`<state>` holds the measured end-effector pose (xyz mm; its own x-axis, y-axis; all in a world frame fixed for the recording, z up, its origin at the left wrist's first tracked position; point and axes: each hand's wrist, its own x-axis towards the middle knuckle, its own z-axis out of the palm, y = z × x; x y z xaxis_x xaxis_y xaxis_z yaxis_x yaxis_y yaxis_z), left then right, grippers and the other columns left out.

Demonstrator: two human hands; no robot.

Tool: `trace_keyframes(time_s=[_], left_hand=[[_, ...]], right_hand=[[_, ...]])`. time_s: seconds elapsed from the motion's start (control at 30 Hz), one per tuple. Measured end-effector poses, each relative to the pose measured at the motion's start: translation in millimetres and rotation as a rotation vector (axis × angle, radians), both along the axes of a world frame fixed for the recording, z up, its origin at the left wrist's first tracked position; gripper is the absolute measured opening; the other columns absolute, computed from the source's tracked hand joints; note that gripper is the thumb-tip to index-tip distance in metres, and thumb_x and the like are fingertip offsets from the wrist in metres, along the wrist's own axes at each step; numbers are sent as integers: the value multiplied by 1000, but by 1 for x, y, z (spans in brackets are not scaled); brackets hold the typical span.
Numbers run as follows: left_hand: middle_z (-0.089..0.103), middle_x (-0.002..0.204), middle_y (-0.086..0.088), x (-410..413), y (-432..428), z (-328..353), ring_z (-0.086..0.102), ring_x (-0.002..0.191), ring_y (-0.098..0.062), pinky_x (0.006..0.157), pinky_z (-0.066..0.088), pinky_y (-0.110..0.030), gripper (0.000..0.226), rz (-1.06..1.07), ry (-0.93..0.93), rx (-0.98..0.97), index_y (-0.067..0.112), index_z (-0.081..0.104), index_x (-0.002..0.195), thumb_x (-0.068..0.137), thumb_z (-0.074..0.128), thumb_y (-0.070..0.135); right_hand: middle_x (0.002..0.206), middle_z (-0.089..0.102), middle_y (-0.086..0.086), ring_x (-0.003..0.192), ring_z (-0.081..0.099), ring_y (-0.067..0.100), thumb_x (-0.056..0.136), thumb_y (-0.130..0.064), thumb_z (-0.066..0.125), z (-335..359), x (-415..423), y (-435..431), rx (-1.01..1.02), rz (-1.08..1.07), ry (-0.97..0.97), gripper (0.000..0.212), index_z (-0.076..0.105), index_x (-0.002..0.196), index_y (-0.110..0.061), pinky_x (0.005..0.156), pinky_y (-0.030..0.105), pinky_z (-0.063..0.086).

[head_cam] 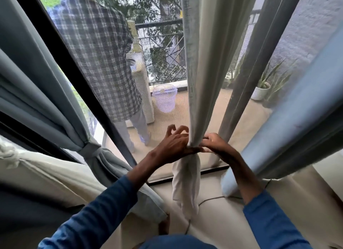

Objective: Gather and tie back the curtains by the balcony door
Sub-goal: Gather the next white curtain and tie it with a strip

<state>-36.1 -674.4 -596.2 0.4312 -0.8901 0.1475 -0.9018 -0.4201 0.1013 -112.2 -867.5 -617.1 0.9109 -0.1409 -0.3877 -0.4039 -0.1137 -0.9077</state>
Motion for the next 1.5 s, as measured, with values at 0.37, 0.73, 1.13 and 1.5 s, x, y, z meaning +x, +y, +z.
trace_keyframes(time_s=[0.37,0.73,1.13,1.5], left_hand=[[45,45,-13,9,-2,-1,51,47,-33,82,34,-41,59,-66,-140,-38,20,31,55,96,36,62],[24,43,0,16,18,3,45,37,-31,40,41,-34,39,-54,-158,-56,34,44,71,80,82,42],[65,79,-15,-34,6,3,58,75,-43,60,42,-46,16,119,262,-140,13,56,89,98,46,21],[61,57,-7,-23,-4,28,53,51,-25,50,44,-34,21,135,373,-163,21,77,81,89,62,32]], right_hand=[[109,77,-8,101,68,2,84,-20,83,6,-35,28,-136,251,-225,32,76,115,-23,85,21,54],[67,68,-8,69,58,0,88,-30,75,0,-34,31,-497,-18,-187,12,80,82,-22,61,29,44],[80,74,16,78,68,39,79,-43,64,4,-28,50,-768,-251,-124,34,75,78,-11,61,36,46],[87,73,17,85,67,43,91,-28,62,6,-40,66,-898,-236,-116,26,71,84,-5,68,39,50]])
